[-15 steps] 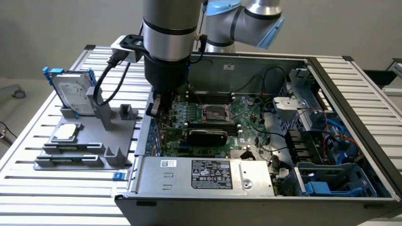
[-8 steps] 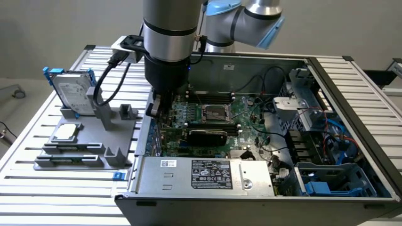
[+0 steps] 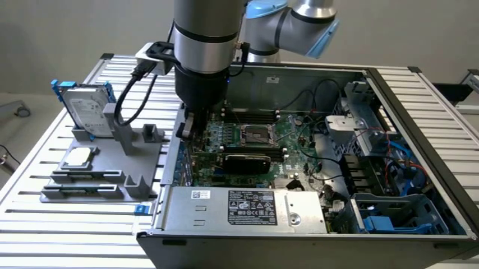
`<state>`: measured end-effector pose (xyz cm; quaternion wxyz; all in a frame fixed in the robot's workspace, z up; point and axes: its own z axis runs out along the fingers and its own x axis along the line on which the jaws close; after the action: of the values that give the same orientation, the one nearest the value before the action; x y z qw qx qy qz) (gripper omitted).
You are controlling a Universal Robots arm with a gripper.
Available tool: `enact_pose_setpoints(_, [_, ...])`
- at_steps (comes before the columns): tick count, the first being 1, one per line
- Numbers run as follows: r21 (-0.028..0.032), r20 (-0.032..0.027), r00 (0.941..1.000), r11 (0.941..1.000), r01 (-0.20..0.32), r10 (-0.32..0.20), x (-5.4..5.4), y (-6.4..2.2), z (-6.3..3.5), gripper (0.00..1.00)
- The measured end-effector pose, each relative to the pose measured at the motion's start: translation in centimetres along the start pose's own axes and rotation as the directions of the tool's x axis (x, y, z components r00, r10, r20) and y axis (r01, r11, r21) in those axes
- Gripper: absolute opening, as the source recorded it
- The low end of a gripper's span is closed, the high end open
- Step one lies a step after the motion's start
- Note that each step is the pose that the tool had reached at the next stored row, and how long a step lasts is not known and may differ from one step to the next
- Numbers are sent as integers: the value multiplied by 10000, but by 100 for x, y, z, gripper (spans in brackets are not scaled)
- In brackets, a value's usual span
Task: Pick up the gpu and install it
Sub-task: 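Press down on the gpu until it lock into place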
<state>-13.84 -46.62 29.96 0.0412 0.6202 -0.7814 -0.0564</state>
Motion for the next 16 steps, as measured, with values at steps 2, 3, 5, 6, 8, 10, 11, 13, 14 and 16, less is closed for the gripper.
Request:
enact_pose_setpoints(2, [0,2,10000,10000,1,-1,-7,-28,-6,11])
enact_pose_setpoints(3, [0,1,10000,10000,1,-1,-11,-46,-10,11])
enact_pose_setpoints(5, [0,1,10000,10000,2,-2,-22,-91,-21,11])
enact_pose_setpoints(6, [-1,-1,10000,10000,6,-6,-27,-112,-26,11])
enact_pose_setpoints(8, [-1,-1,10000,10000,18,-18,-38,-158,-36,11])
enact_pose_setpoints(10, [-1,-3,10000,10000,37,-37,-48,-201,-46,11])
enact_pose_setpoints(11, [-1,-4,10000,10000,49,-49,-53,-220,-50,11])
enact_pose_setpoints(13, [-2,-7,10000,10000,78,-78,-61,-255,-59,11])
enact_pose_setpoints(14, [-1,-7,10000,10000,95,-95,-65,-271,-63,11])
enact_pose_setpoints(16, [-1,-6,9999,9999,130,-130,-74,-306,-72,11])
